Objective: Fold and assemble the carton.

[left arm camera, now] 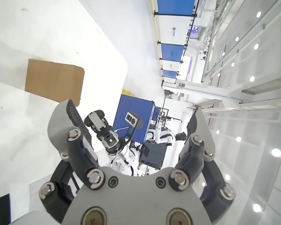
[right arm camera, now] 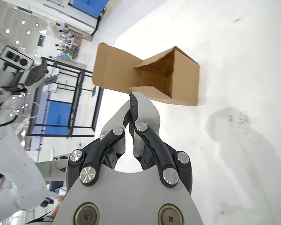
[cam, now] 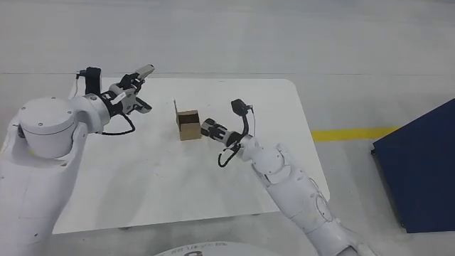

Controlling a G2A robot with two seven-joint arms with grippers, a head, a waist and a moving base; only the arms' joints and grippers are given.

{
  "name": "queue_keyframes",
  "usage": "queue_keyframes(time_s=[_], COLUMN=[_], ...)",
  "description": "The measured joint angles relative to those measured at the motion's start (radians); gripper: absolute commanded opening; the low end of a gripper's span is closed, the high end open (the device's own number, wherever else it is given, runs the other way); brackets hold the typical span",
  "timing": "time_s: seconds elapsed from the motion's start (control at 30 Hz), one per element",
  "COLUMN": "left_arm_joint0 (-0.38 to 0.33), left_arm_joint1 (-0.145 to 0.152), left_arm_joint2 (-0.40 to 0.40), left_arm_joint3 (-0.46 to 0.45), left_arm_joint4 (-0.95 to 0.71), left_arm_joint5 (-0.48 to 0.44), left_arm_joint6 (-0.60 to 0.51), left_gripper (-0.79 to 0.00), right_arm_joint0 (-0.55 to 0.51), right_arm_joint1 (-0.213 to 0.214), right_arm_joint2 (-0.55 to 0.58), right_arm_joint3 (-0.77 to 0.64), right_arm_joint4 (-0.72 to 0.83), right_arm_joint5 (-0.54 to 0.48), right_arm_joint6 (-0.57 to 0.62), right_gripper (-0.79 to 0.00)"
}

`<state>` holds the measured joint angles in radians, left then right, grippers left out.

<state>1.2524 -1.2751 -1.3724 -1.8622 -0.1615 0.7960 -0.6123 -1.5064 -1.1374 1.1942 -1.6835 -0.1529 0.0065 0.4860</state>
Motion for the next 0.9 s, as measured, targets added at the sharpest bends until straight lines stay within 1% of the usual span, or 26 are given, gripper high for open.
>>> queue_keyframes(time_s=[0.07, 0.17, 0.27, 0.43, 0.53, 0.6, 0.73, 0.9], left_arm_joint0=[0.015, 0.022, 0.022, 0.022, 0.022, 0.022, 0.022, 0.022], left_arm_joint1=[0.004, 0.005, 0.005, 0.005, 0.005, 0.005, 0.005, 0.005], left_arm_joint2=[-0.027, -0.038, -0.037, -0.037, -0.037, -0.037, -0.037, -0.037], left_arm_joint3=[-0.001, 0.001, 0.001, 0.001, 0.001, 0.001, 0.001, 0.001], left_arm_joint4=[-0.015, -0.027, -0.026, -0.026, -0.026, -0.026, -0.026, -0.026], left_arm_joint5=[0.005, 0.008, 0.007, 0.007, 0.007, 0.007, 0.007, 0.007], left_arm_joint6=[0.006, 0.008, 0.008, 0.008, 0.008, 0.008, 0.008, 0.008], left_gripper=[0.0, 0.0, 0.0, 0.0, 0.0, 0.0, 0.0, 0.0], right_arm_joint0=[0.055, 0.148, 0.241, 0.361, 0.419, 0.449, 0.49, 0.505], right_arm_joint1=[-0.003, -0.016, -0.035, -0.065, -0.083, -0.093, -0.111, -0.123], right_arm_joint2=[-0.009, -0.053, -0.113, -0.179, -0.217, -0.242, -0.279, -0.301], right_arm_joint3=[0.049, 0.125, 0.209, 0.362, 0.441, 0.479, 0.547, 0.581], right_arm_joint4=[0.035, 0.058, 0.075, 0.133, 0.148, 0.149, 0.155, 0.145], right_arm_joint5=[0.005, 0.048, 0.097, 0.101, 0.135, 0.152, 0.153, 0.151], right_arm_joint6=[0.06, 0.114, 0.127, 0.136, 0.138, 0.139, 0.14, 0.123], right_gripper=[-0.785, -0.785, -0.785, -0.785, -0.785, -0.785, -0.785, -0.785])
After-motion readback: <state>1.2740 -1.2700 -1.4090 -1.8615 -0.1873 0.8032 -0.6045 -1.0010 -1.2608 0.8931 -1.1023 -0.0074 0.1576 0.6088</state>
